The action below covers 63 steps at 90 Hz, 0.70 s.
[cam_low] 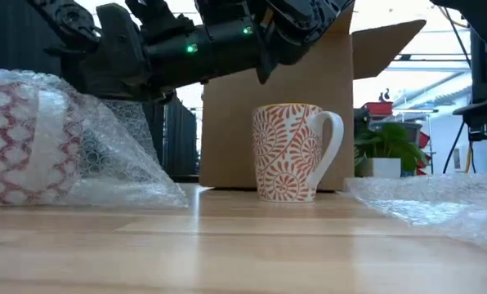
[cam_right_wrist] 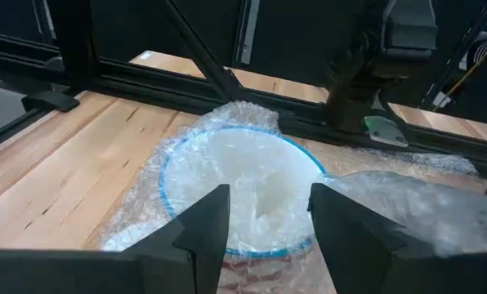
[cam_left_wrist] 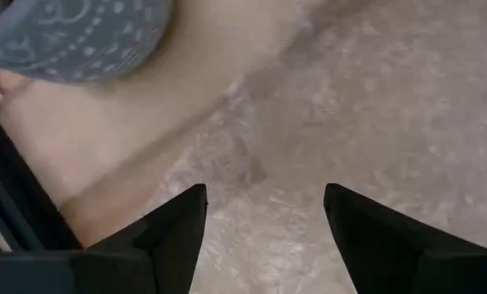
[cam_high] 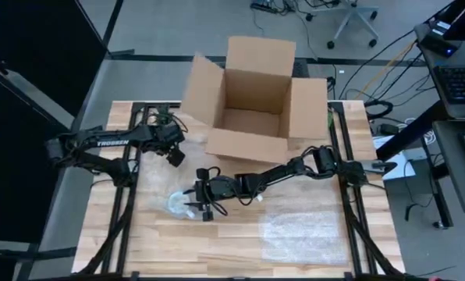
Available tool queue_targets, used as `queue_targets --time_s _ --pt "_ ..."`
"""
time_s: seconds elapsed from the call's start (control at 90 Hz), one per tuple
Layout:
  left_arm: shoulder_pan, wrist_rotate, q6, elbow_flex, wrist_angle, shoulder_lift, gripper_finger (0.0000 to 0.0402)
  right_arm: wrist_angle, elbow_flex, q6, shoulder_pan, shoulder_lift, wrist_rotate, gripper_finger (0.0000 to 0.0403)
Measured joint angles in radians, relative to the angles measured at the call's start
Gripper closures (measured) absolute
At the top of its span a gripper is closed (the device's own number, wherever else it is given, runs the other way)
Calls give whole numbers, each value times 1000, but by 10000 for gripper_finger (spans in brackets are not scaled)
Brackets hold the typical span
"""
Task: Wrap mug
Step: Wrap the red mug with the bubble wrap
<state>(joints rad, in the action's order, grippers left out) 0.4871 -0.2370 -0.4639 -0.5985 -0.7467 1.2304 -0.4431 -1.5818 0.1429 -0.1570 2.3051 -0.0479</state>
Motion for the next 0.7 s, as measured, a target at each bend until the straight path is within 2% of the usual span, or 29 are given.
queue_targets --time_s 0.211,0.311,0.444,0.7 --pt "32 16 -3 56 68 0 167 0 0 0 0 0 0 245" --pt "32 19 -3 77 81 0 185 -1 0 0 0 0 0 245" --pt "32 40 -2 109 115 0 235 -1 0 0 0 0 0 245" --pt "32 58 4 121 137 0 356 -2 0 0 0 0 0 245"
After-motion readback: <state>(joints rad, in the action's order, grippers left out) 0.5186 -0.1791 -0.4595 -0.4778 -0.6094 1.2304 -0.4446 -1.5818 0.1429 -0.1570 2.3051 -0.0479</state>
